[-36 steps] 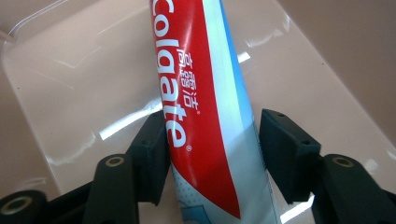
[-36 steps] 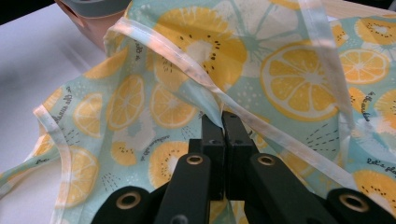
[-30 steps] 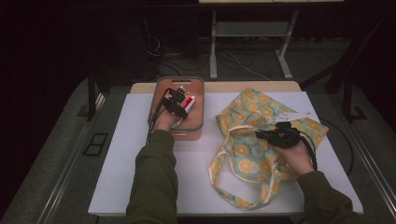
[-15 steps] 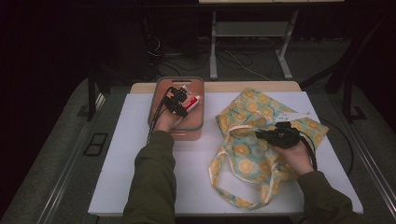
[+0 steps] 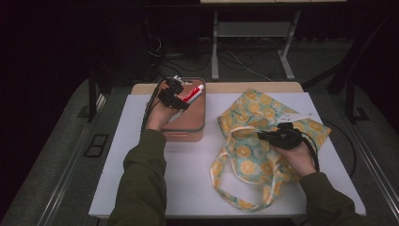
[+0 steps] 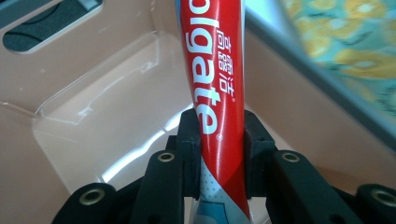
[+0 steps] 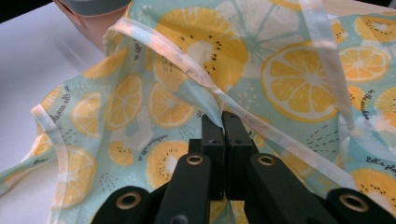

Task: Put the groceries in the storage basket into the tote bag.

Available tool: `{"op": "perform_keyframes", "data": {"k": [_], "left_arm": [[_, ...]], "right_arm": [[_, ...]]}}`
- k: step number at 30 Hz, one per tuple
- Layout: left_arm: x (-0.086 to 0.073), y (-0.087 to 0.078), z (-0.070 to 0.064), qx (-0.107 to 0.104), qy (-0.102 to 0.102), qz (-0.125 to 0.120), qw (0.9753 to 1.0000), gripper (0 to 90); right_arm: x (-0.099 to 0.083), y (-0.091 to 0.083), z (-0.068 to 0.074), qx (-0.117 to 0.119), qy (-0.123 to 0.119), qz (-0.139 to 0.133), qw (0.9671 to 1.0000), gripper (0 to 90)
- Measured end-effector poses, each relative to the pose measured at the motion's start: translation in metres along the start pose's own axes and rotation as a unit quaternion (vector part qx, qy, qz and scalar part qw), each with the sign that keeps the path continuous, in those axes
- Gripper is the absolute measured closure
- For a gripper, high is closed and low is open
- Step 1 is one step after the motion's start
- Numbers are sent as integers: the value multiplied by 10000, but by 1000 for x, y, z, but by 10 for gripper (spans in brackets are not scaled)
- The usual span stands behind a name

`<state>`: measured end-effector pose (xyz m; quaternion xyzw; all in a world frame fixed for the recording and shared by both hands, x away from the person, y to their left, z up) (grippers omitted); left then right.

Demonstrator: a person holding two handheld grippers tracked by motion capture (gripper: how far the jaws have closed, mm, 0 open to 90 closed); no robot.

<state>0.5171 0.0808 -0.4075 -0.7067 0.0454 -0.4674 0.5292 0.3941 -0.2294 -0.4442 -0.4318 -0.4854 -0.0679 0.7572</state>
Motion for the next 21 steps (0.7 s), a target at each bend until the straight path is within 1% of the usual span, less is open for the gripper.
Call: {"op": "perform_keyframes", "data": {"k": [3, 7, 8, 11, 13, 17, 21], "left_arm": [[-1, -13, -12, -210, 67, -64, 9997, 727], [-5, -29, -31, -342, 207, -89, 9992, 726], [-7, -32, -37, -377, 259, -105, 9989, 726], [-13, -39, -56, -596, 410, -143, 9973, 726], [-17, -43, -69, -752, 533, -128, 9957, 727], [-24, -47, -98, -1006, 738, -230, 9919, 727], [-32, -44, -126, -1218, 979, -220, 9875, 726]], "right_arm": [[0, 1, 0, -5, -12, 23, 10000, 889], [0, 1, 0, -30, -40, 39, 10000, 889], [0, 1, 0, -35, -48, 43, 10000, 889], [0, 1, -1, -39, -34, 49, 10000, 889], [0, 1, -1, -53, -53, 61, 10000, 889], [0, 2, 0, -61, -54, 63, 9999, 889], [0, 3, 1, -63, -49, 83, 9999, 889]]}}
Point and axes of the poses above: each handheld gripper's, and its own axes: y roughly forward along the jaws, x roughly out of its top, z roughly to its left, the point moved 7 cm from there along y, roughly forward along the jaws
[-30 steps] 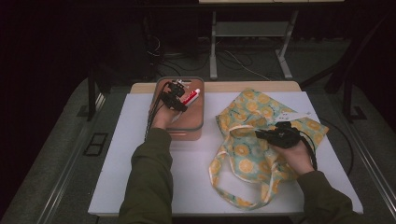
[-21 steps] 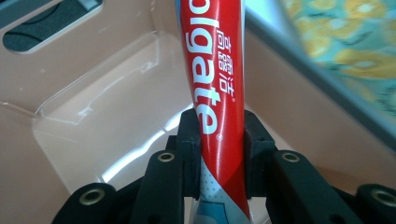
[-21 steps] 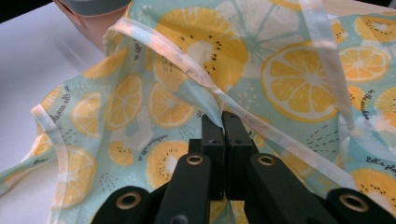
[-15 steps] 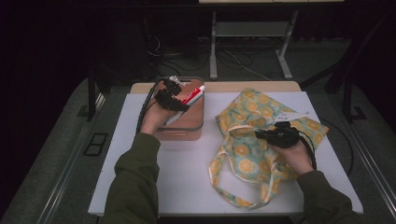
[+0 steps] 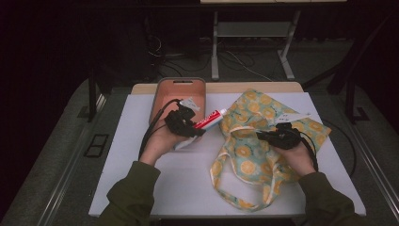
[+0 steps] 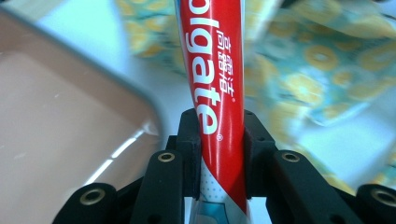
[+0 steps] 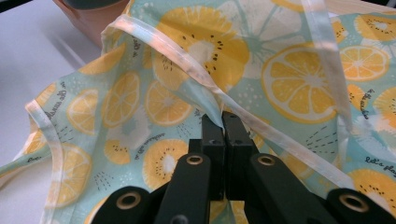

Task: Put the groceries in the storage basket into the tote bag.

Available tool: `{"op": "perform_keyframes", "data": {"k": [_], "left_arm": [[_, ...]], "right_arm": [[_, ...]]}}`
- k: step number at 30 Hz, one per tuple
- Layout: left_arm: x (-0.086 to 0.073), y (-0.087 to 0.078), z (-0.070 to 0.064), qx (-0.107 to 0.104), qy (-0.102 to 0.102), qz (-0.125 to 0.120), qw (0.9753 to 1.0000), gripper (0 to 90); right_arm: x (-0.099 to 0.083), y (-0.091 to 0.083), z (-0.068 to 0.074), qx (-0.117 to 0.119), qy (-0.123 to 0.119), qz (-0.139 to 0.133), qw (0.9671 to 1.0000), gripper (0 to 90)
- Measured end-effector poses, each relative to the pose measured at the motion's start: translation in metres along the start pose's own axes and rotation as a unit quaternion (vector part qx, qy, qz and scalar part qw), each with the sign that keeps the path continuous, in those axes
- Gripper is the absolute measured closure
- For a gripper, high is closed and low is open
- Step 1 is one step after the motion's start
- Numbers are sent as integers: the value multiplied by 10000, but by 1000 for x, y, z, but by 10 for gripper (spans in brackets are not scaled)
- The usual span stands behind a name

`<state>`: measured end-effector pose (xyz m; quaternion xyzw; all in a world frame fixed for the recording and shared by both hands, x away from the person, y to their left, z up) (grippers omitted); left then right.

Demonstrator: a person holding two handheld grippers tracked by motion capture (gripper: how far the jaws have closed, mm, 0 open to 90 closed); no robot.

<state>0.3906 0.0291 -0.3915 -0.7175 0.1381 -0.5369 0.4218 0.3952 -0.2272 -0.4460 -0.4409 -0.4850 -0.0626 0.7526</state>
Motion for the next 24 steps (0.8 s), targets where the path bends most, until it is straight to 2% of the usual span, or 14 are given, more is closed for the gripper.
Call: {"op": "perform_keyframes", "data": {"k": [6, 10, 13, 17, 22, 24], "left_arm": [[-2, 26, -36, -189, 335, 98, 9992, 727], [4, 45, -58, -422, 520, 140, 9977, 727], [10, 60, -71, -480, 626, 234, 9966, 727], [14, 81, -80, -544, 606, 391, 9959, 728], [8, 107, -79, -368, 612, 794, 9943, 728], [7, 116, -77, -330, 525, 856, 9944, 727]], "right_arm": [[0, 0, 0, -2, -13, -11, 10000, 889], [1, 0, 1, 1, -33, -22, 10000, 889], [1, 0, 1, 10, -29, -30, 10000, 889], [2, -1, 1, 10, -41, -73, 10000, 889], [4, -4, 0, 13, -25, -124, 9999, 889], [4, -5, 0, 11, -37, -141, 9999, 889]]}}
Point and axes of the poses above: each handheld gripper's, and its own axes: y roughly forward along the jaws, x roughly out of its top, z roughly to its left, the point moved 7 cm from there along y, roughly forward along the jaws
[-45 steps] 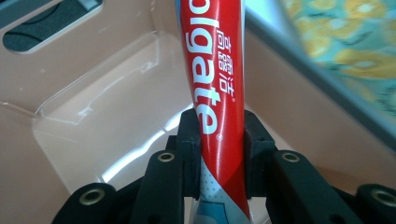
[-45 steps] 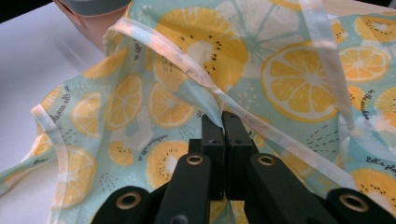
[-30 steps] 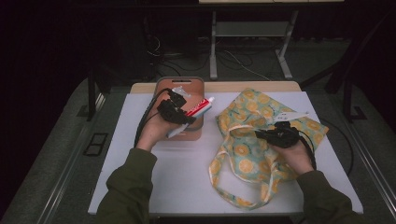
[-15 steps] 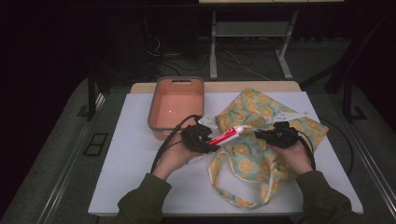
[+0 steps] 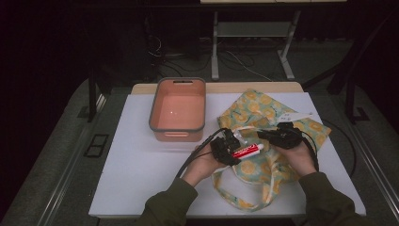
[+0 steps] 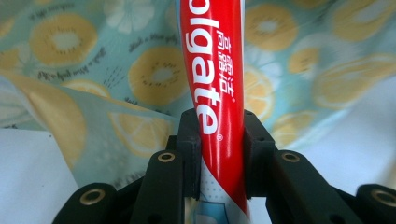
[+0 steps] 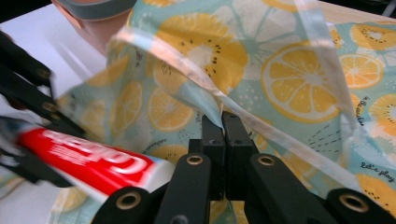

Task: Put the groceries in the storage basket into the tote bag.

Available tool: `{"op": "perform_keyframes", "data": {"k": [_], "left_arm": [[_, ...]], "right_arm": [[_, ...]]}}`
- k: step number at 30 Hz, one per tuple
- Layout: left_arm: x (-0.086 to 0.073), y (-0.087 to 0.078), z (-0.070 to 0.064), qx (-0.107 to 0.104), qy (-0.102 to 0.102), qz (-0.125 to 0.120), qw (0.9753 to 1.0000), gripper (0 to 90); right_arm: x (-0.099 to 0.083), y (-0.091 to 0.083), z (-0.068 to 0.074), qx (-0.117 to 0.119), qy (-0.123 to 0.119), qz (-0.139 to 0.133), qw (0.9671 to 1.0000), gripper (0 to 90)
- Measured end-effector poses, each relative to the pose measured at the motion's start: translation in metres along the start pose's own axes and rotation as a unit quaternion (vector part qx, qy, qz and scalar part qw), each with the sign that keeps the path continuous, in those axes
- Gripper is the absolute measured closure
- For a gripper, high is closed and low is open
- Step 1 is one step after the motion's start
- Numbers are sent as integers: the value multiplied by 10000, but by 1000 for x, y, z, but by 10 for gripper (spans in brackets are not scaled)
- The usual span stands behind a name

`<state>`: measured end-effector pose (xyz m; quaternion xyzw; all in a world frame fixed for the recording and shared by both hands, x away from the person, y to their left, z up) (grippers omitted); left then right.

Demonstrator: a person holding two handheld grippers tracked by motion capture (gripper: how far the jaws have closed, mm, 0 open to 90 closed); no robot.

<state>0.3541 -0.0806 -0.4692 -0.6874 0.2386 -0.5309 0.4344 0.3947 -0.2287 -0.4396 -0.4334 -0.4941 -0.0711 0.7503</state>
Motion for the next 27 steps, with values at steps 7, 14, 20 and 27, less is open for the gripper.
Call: {"op": "perform_keyframes", "data": {"k": [7, 14, 20, 27], "left_arm": [[13, 17, 9, 69, -292, -133, 9995, 726], [29, 28, 16, 202, -427, -230, 9986, 720], [28, 32, 18, 241, -424, -491, 9976, 652], [16, 0, 13, 313, -317, -794, 9958, 391]], "right_arm": [[3, -1, 3, 33, -26, -45, 10000, 889], [3, 0, 4, 46, -18, -36, 10000, 889], [3, -1, 2, 35, -9, -50, 10000, 889], [2, -2, 3, 31, -4, -49, 10000, 888]]}}
Point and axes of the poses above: each handheld gripper's, and its own axes: y roughly forward along the jaws, x roughly out of its top, z roughly to its left, the point moved 7 cm from there along y, roughly forward along the jaws
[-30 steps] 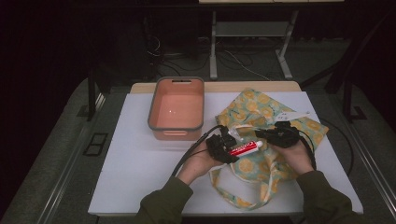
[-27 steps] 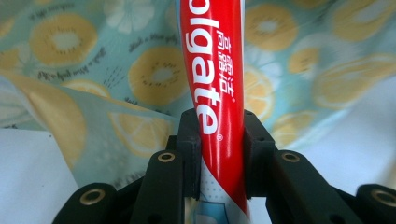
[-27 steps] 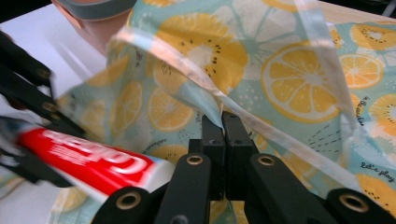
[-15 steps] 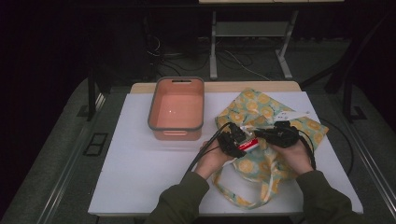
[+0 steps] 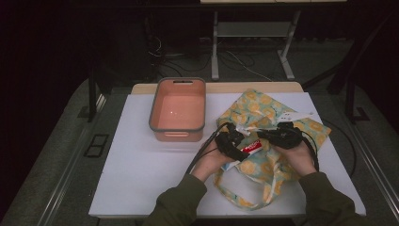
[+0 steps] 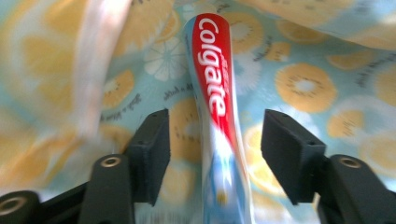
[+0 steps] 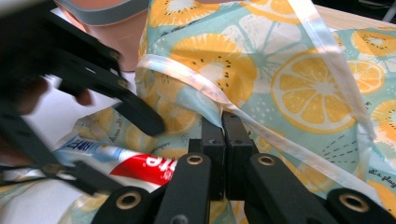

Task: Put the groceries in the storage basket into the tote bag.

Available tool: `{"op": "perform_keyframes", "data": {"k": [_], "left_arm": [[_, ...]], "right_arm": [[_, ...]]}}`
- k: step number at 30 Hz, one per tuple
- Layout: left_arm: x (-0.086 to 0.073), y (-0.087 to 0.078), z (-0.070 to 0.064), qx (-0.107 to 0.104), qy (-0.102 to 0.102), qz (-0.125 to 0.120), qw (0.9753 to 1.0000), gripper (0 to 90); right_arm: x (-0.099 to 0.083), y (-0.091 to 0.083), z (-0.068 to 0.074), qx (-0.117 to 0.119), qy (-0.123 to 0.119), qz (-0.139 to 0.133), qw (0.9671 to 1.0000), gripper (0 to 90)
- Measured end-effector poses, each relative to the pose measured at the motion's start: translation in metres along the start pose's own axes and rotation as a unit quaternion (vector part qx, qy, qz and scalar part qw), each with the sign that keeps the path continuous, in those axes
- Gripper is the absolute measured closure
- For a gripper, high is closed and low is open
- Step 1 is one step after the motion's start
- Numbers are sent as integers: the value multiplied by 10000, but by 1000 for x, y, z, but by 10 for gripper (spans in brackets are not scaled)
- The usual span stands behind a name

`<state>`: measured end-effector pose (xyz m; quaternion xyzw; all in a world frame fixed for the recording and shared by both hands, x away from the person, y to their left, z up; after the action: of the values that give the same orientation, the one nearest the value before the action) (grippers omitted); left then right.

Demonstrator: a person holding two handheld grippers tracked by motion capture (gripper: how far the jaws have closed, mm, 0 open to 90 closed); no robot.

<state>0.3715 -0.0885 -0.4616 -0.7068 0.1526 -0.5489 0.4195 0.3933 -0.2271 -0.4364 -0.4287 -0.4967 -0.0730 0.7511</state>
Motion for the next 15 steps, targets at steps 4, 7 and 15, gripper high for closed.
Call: {"op": "perform_keyframes", "data": {"k": [4, 7, 15], "left_arm": [[-20, -18, -7, -53, -62, -119, 9999, 362], [-33, -23, -10, -35, -44, -160, 9999, 361], [-42, -8, -14, -208, -91, -28, 9997, 530]], "right_arm": [[0, 0, 0, -9, -3, 4, 10000, 889], [0, 1, 0, -16, -28, 19, 10000, 889], [-1, 3, 0, -19, -24, 41, 10000, 889]]}}
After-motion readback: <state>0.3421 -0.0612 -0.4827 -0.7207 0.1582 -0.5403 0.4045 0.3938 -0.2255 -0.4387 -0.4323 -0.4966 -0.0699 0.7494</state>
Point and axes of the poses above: each handheld gripper's, and its own axes: y roughly forward along the jaws, x roughly out of its top, z roughly to its left, the point moved 7 cm from there along y, roughly forward along the jaws
